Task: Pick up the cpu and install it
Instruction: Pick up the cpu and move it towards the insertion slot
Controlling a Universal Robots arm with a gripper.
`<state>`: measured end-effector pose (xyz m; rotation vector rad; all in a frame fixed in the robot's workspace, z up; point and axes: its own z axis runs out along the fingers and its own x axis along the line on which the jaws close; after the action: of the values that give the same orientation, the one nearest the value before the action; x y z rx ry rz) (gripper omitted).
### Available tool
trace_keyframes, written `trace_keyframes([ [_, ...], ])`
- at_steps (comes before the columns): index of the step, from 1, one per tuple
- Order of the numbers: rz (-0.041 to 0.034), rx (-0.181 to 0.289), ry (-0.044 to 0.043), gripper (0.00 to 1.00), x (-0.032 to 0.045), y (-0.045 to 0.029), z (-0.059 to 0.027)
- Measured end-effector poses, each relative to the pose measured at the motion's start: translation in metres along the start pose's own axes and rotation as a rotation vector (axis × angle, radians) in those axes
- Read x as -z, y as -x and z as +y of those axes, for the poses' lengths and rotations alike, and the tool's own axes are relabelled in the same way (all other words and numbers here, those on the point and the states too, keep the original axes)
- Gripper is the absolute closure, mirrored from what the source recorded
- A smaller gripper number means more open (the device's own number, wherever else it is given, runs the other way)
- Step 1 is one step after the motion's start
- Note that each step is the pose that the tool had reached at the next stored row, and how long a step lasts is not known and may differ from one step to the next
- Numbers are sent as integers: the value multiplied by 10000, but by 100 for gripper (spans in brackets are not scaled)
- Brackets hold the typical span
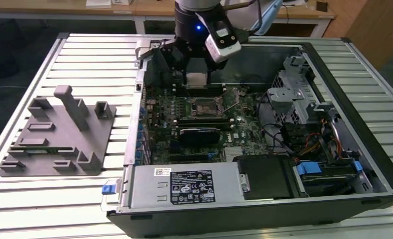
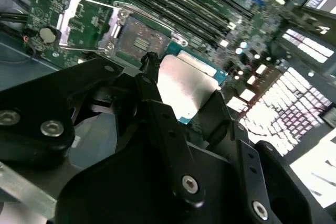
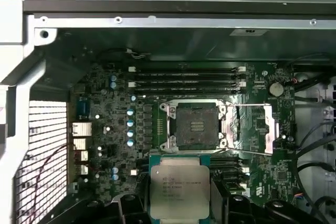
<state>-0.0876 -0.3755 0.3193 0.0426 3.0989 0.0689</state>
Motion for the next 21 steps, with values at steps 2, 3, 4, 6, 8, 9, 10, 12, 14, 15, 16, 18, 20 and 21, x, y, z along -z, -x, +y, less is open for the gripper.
trace_keyframes([
  [2,0,0,0,46,-36,38,15],
  [3,1,0,-1,46,-51,57,23],
  [4,1,1,-1,46,-66,75,32],
  [6,0,1,0,46,-99,108,51],
  [8,1,0,-1,46,-126,135,66],
  [9,1,0,-1,46,-142,148,73],
  [10,1,0,0,46,-158,161,81],
  [12,0,0,1,46,-194,184,95],
  [14,0,0,1,46,-232,202,107],
  [15,1,0,-1,46,-249,208,112],
  [16,2,0,-1,46,-266,214,117],
  [18,1,-1,0,46,-303,223,126],
  [20,1,0,0,46,-337,230,133],
  [21,1,0,-1,46,-353,234,136],
])
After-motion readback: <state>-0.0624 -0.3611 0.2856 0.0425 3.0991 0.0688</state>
